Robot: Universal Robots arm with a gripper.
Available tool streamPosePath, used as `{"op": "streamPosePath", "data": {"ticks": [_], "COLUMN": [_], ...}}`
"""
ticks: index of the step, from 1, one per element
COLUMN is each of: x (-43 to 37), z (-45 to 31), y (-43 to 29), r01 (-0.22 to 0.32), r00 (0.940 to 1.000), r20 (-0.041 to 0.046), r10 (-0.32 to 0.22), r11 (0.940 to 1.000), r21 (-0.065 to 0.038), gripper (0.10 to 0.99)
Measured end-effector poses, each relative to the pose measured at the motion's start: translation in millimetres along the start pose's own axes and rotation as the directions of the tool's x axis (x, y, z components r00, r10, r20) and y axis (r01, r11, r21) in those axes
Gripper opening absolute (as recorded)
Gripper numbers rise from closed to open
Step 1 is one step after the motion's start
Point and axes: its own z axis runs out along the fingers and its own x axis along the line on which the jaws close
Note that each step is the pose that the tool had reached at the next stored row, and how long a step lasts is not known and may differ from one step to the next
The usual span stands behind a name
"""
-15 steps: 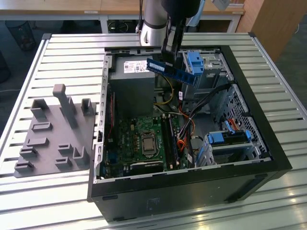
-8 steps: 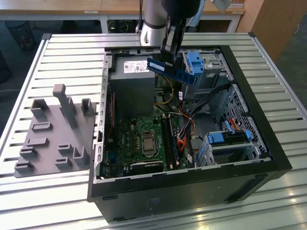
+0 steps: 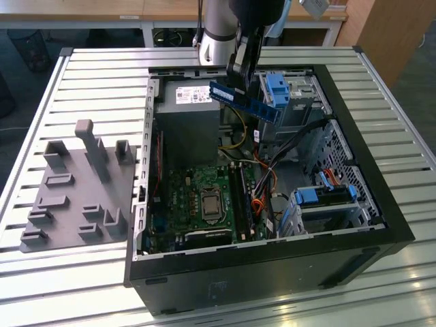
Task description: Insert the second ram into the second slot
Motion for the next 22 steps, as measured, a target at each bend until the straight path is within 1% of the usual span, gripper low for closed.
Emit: {"op": "streamPosePath", "data": {"ticks": [12, 22], "x": [0.0, 0.0], "z": [0.0, 0.0], "y": [0.0, 0.0], "r01": [-0.054, -0.102], "r00": [0.9986, 0.9948], "r20": [0.002, 0.004], "r10": [0.054, 0.102], "r11": [0.9986, 0.9948], "r21": [0.001, 0.002], "gripper": [0.137, 0.137]}}
